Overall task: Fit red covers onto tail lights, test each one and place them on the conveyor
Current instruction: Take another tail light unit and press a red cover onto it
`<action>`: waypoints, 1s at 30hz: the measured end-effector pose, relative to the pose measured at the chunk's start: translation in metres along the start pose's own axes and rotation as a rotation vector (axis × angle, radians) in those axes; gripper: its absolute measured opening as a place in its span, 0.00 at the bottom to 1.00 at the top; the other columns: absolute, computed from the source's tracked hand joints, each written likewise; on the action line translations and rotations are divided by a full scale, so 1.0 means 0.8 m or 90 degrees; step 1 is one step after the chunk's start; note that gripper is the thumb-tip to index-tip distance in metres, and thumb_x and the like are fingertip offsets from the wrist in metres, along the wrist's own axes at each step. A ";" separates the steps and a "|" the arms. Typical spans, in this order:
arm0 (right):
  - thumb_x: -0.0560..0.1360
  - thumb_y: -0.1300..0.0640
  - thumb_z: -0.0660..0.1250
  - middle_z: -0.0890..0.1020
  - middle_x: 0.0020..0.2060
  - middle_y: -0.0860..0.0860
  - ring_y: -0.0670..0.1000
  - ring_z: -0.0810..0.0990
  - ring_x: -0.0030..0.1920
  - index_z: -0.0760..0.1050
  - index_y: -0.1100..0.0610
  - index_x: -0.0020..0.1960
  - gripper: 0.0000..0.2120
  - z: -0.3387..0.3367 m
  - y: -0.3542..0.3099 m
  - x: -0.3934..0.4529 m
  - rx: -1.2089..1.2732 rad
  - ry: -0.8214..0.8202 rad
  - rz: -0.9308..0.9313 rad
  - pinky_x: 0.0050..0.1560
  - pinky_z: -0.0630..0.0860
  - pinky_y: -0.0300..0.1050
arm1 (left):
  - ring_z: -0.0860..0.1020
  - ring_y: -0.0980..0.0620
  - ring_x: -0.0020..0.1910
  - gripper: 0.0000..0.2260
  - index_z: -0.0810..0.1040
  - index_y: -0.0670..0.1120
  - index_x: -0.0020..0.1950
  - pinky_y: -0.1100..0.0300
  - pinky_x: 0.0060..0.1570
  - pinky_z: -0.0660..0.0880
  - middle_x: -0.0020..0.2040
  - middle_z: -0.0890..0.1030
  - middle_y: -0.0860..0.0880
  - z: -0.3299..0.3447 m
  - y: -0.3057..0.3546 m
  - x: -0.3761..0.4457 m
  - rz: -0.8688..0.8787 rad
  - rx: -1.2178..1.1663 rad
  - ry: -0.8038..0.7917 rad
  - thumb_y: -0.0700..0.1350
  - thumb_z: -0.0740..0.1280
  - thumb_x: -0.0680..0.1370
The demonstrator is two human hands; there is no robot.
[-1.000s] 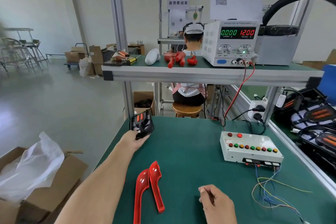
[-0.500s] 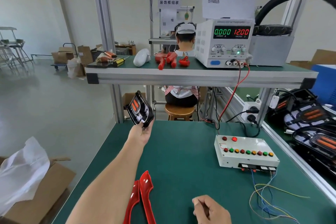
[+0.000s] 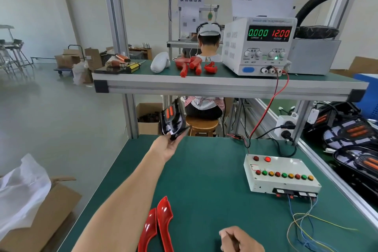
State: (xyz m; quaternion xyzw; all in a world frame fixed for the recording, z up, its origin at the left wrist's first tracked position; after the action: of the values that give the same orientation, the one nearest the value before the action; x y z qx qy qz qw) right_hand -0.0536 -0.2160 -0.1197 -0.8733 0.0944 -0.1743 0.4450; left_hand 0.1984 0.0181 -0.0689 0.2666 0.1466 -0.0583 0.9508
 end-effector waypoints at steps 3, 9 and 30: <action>0.68 0.62 0.75 0.78 0.22 0.44 0.48 0.77 0.25 0.79 0.46 0.27 0.16 -0.001 0.002 0.000 0.015 -0.002 0.008 0.33 0.76 0.36 | 0.74 0.30 0.68 0.10 0.70 0.31 0.64 0.46 0.62 0.78 0.63 0.77 0.31 -0.005 -0.026 -0.011 -0.052 0.091 0.002 0.33 0.55 0.86; 0.72 0.60 0.73 0.82 0.27 0.50 0.48 0.76 0.26 0.81 0.48 0.31 0.13 0.005 0.010 -0.001 0.092 -0.066 0.036 0.34 0.74 0.33 | 0.85 0.38 0.50 0.10 0.75 0.33 0.59 0.46 0.56 0.80 0.55 0.84 0.33 -0.041 -0.051 -0.052 -0.171 0.414 -0.027 0.34 0.55 0.86; 0.74 0.57 0.72 0.82 0.29 0.45 0.43 0.76 0.29 0.79 0.47 0.33 0.12 0.000 0.008 -0.005 0.098 -0.093 0.025 0.36 0.74 0.31 | 0.86 0.36 0.45 0.12 0.78 0.33 0.58 0.60 0.31 0.83 0.52 0.85 0.35 -0.030 -0.097 -0.119 -0.188 0.022 -0.057 0.37 0.57 0.86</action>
State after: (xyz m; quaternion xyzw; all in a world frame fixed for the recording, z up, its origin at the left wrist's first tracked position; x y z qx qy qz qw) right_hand -0.0575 -0.2186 -0.1255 -0.8448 0.0648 -0.1082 0.5200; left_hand 0.0870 -0.0326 -0.0971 0.2555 0.1404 -0.2119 0.9328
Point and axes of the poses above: each hand's wrist, its own x-axis towards the middle knuckle, its own z-axis out of the palm, y = z × x, the point moved 9 cm from there along x, towards the middle knuckle
